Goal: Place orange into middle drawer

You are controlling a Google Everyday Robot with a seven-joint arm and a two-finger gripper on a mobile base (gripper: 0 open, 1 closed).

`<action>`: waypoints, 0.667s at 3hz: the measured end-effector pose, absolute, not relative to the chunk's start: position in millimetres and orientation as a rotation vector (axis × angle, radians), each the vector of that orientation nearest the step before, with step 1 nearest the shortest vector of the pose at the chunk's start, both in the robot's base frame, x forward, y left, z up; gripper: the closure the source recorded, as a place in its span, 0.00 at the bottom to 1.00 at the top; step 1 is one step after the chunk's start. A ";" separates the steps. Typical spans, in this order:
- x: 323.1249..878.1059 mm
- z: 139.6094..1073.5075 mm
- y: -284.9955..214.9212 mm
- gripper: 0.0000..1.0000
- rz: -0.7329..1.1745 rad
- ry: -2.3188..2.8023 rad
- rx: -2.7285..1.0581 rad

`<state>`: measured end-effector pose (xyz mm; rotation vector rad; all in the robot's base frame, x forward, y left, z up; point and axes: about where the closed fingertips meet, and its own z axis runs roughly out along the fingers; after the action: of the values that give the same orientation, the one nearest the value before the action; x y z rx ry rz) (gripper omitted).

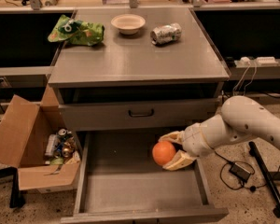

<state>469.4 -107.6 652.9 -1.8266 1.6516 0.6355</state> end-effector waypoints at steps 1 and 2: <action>469.7 644.2 -108.9 1.00 0.662 1.663 -1.812; 476.9 606.5 -120.1 1.00 0.685 1.714 -1.779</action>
Offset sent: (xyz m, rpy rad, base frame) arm 0.0203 -0.0355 -0.1175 0.0166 0.1303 -0.1061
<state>476.9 -120.1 606.5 -1.7790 1.7143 0.6854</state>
